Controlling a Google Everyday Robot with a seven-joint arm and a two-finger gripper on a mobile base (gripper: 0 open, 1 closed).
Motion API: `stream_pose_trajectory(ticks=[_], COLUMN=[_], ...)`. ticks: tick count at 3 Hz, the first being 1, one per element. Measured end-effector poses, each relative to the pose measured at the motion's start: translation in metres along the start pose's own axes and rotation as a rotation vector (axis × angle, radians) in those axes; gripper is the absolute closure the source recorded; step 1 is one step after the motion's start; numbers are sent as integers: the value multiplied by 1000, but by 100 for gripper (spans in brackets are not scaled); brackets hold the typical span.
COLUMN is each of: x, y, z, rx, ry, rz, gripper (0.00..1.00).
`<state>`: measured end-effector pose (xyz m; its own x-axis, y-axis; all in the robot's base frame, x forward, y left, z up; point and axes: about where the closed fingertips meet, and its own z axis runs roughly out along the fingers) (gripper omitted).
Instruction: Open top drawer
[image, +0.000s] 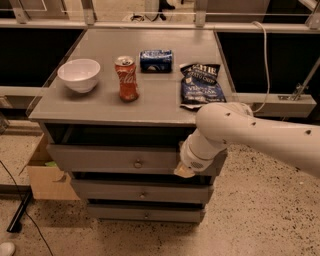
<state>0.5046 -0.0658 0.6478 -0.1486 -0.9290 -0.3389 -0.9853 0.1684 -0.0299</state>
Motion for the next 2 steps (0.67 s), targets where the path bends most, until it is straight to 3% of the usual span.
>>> stream_pose_trajectory(ticks=[2], x=[-3], y=[-1], z=[-8], rx=[0], ry=[0], rz=[0], gripper=[100])
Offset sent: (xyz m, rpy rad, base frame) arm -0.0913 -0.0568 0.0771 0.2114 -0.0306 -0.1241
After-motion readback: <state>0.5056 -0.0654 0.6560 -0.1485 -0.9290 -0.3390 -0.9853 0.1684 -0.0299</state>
